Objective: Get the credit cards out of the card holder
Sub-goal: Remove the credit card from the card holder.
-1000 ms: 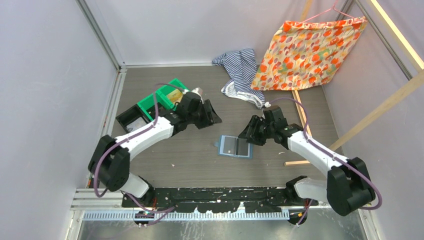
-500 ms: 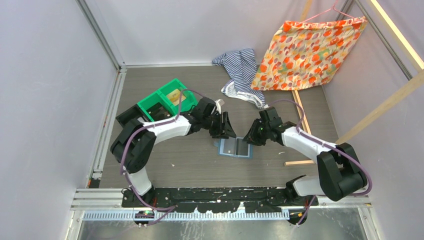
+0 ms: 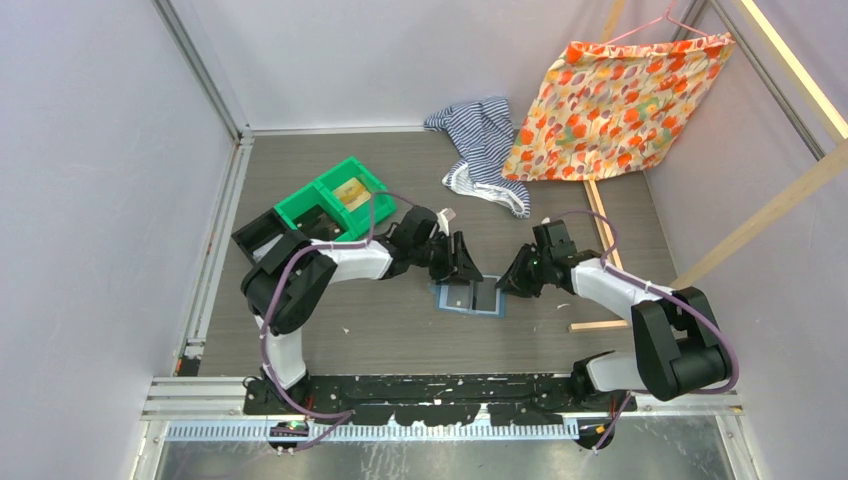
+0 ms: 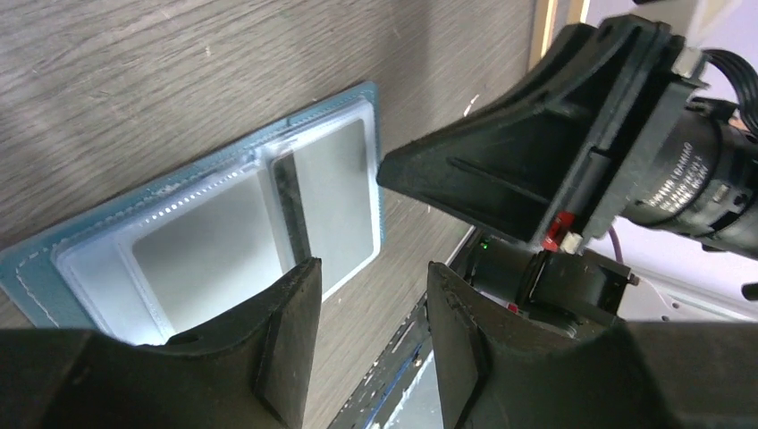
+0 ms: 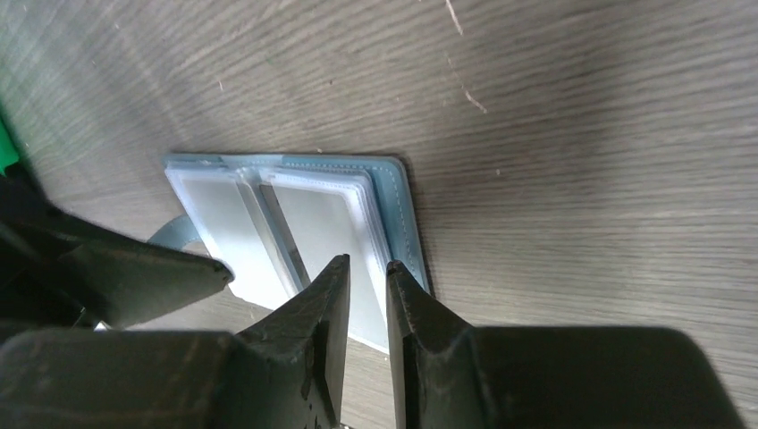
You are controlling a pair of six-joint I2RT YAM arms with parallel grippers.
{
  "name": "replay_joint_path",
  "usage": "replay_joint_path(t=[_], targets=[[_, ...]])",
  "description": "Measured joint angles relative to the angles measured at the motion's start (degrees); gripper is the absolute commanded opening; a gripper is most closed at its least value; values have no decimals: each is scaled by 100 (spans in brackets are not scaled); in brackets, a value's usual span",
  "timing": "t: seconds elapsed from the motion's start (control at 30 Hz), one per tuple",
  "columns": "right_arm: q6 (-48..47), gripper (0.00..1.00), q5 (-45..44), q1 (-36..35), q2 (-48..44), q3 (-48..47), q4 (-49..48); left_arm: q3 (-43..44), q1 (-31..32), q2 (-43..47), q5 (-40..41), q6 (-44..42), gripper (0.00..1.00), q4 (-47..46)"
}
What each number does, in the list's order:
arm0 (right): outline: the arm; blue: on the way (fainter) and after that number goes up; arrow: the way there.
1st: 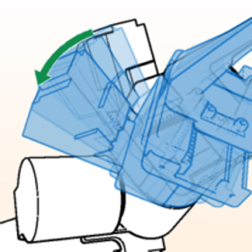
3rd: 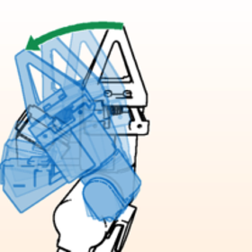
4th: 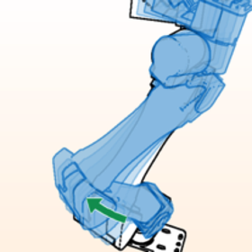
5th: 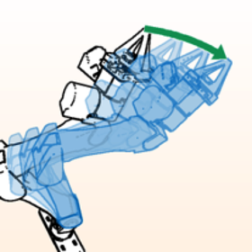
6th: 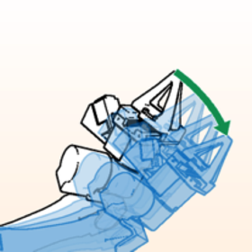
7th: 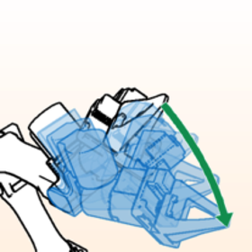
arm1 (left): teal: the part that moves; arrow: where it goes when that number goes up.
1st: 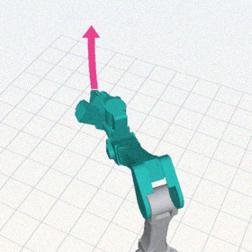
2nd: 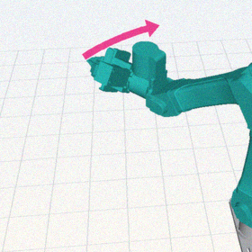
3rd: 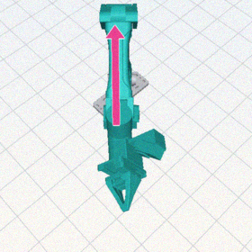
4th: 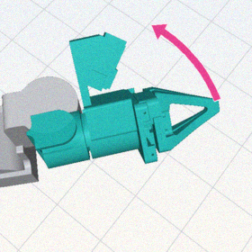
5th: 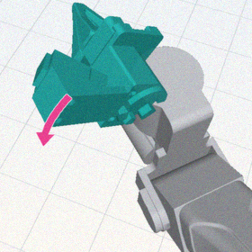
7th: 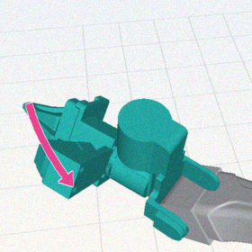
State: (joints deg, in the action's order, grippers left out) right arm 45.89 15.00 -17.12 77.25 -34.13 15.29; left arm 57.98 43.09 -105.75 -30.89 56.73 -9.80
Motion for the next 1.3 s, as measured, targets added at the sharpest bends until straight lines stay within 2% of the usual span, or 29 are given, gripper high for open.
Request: replay_joint_path(t=[0.23, 1.0, 1.3], targets=[[55, 26, 321, 7, -2, 61, -179, -118, 2, -385, -26, 236, 48, -247], [127, 27, 507, 37, 0, 382, -695, -155, 42, -466, -44, 278, 45, -380], [184, 26, 555, 42, 0, 485, -911, -195, 44, -472, -42, 295, 37, -516]])
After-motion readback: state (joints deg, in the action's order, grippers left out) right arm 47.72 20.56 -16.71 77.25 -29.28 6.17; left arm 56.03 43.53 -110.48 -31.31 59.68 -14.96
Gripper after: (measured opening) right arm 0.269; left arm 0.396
